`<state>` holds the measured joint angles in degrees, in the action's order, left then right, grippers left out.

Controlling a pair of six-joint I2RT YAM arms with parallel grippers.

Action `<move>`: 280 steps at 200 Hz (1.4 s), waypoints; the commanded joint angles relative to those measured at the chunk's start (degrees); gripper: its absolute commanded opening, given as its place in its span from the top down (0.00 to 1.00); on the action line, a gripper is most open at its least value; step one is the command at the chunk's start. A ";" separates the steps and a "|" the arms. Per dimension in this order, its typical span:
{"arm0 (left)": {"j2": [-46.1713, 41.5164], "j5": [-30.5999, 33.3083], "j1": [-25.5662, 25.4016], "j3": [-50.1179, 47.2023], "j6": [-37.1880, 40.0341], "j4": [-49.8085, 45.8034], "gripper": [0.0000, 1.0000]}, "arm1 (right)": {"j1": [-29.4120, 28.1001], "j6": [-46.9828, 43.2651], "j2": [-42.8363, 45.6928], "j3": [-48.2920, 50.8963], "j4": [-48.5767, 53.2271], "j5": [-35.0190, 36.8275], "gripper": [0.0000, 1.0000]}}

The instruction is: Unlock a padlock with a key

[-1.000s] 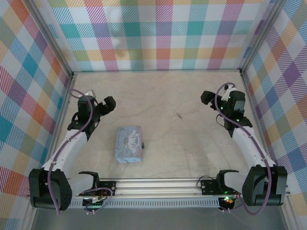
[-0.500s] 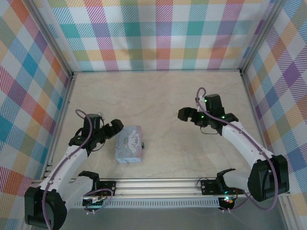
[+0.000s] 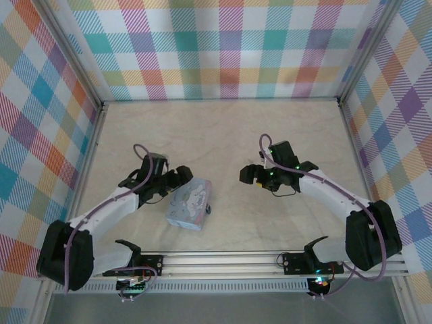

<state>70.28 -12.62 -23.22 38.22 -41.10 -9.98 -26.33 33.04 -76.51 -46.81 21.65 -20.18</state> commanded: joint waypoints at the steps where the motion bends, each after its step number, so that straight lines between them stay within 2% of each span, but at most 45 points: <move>1: 4.55 -0.94 -2.20 4.93 -0.13 4.30 0.16 | -0.91 1.62 -0.92 1.29 -1.23 -1.07 0.16; 32: 11.57 -1.59 -5.70 10.86 0.36 4.84 0.17 | -1.37 1.76 -1.83 1.81 -2.52 -1.00 0.17; 53: 11.59 0.89 -6.48 12.62 -0.09 1.66 0.13 | -1.62 1.57 -2.99 1.24 -3.34 -1.48 0.17; 92: 1.95 9.28 -6.66 11.41 -1.72 -14.78 0.02 | -2.40 -0.28 -6.01 -2.22 -3.28 -1.52 0.12; 108: -3.73 11.47 -6.97 9.14 -4.17 -20.44 0.00 | -2.53 -1.19 -7.98 -4.18 -3.36 -1.99 0.12; 133: -13.13 13.82 -8.34 5.66 -8.70 -28.15 0.00 | -2.91 -1.98 -12.08 -7.78 -3.90 -3.48 0.12; 154: -18.88 12.49 -9.75 2.73 -12.52 -31.70 0.00 | -3.54 -2.70 -15.71 -11.06 -4.03 -4.22 0.12; 182: -21.93 8.05 -12.72 -1.36 -17.20 -30.44 0.00 | -4.67 -3.54 -20.45 -15.10 -3.93 -5.34 0.13; 217: -19.12 6.73 -16.72 -3.58 -19.89 -23.50 0.01 | -6.00 -4.29 -24.62 -18.85 -3.66 -6.48 0.15; 247: -14.37 6.60 -16.96 -3.45 -20.24 -15.71 0.02 | -6.54 -4.93 -26.99 -20.60 -3.02 -8.90 0.28; 266: -10.79 6.99 -17.02 -1.77 -18.93 -12.90 0.02 | -6.64 -5.37 -27.63 -20.43 -2.54 -10.03 0.39; 280: -7.70 7.39 -16.98 0.19 -17.46 -11.57 0.03 | -6.63 -5.61 -27.48 -19.79 -2.00 -9.95 0.43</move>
<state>58.83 -5.06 -39.57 35.22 -60.03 -27.29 -32.62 28.95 -103.50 -66.24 18.22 -27.75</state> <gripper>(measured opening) 0.975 0.594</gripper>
